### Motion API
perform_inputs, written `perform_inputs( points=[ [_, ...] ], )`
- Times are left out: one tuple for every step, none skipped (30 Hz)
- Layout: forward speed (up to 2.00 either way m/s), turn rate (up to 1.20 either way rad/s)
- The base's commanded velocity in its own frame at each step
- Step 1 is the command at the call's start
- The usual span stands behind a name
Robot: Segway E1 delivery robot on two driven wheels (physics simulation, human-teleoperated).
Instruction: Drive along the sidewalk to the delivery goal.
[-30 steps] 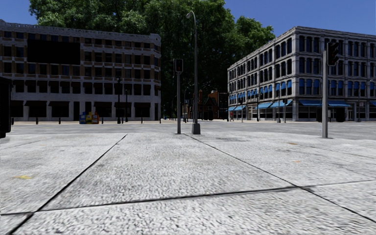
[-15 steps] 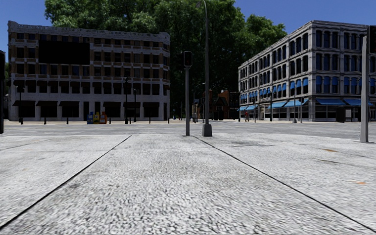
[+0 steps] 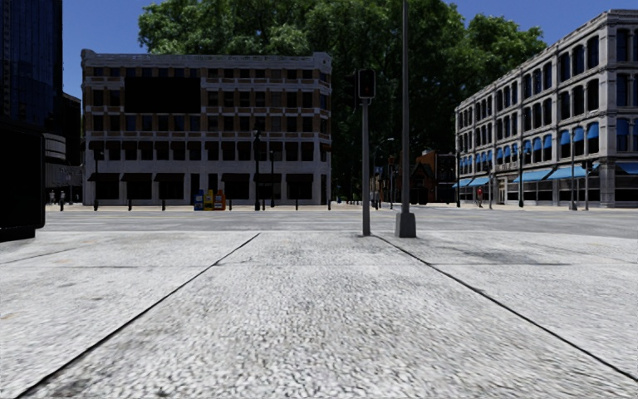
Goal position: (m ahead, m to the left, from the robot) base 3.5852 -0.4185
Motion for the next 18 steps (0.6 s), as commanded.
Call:
perform_inputs(
  points=[
    [2.0, 0.0],
    [2.0, 0.0],
    [2.0, 0.0],
    [2.0, 0.0],
    [2.0, 0.0],
    [2.0, 0.0],
    [2.0, 0.0],
    [2.0, 0.0],
    [2.0, 0.0],
    [2.0, 0.0],
    [2.0, 0.0],
    [2.0, 0.0],
    [2.0, 0.0],
    [2.0, 0.0],
    [2.0, 0.0],
    [2.0, 0.0],
    [2.0, 0.0],
    [2.0, 0.0]
  ],
)
